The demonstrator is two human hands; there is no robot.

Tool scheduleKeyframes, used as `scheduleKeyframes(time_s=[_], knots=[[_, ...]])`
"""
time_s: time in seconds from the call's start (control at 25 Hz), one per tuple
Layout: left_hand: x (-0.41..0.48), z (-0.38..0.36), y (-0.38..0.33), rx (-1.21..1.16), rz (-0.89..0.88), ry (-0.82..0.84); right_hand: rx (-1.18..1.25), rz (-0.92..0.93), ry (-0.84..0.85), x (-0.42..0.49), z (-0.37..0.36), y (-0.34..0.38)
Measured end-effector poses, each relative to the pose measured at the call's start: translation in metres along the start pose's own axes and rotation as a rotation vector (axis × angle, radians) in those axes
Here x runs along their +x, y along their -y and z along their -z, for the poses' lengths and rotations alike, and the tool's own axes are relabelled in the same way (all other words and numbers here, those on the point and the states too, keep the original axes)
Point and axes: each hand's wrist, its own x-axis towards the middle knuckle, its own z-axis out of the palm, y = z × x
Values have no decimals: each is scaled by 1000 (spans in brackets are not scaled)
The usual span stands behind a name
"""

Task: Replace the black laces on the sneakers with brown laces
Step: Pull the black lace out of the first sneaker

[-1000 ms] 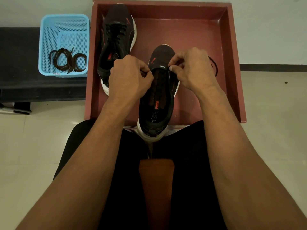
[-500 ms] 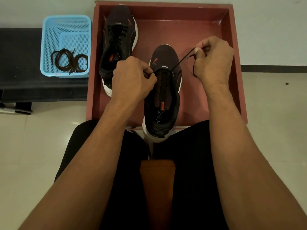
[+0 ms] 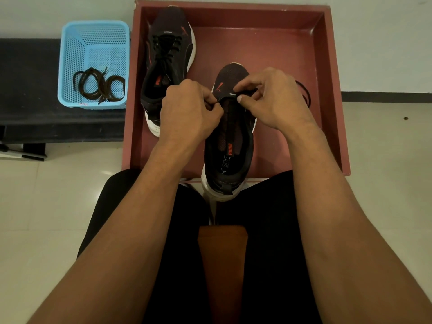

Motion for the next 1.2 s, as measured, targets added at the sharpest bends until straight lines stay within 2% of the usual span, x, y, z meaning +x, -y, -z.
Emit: scheduleKeyframes(time_s=[0.24, 0.4, 0.52, 0.72, 0.84, 1.0, 1.12, 1.2], knots=[[0, -1, 0, -6, -4, -1, -71, -56, -30, 2, -5, 4], [-1, -1, -2, -1, -15, -8, -59, 81, -27, 2, -7, 12], [-1, -1, -4, 10, -23, -16, -89, 122, 29, 2, -13, 16], [-2, -3, -6, 5, -18, -33, -117, 216, 29, 2, -21, 24], [-1, -5, -5, -14, -12, -36, 9, 163, -47, 2, -18, 23], [-1, -4, -5, -21, 3, -42, 234, 4, -264, 4, -2, 5], [0, -4, -3, -30, 15, -68, 217, -69, -430, 6, 9, -12], [2, -4, 0, -30, 21, -83, 179, -132, -484, 7, 16, -20]])
